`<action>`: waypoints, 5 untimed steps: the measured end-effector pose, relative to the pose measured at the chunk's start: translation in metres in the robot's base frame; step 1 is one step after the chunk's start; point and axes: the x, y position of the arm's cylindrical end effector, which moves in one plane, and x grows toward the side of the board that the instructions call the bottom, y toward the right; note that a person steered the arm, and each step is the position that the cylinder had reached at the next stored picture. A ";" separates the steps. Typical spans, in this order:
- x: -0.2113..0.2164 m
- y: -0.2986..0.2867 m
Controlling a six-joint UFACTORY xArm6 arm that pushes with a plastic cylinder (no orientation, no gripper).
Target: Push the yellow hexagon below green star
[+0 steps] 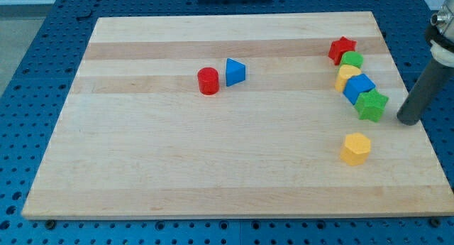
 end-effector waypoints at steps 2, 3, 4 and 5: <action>0.054 0.024; 0.094 0.022; 0.125 -0.009; 0.128 -0.057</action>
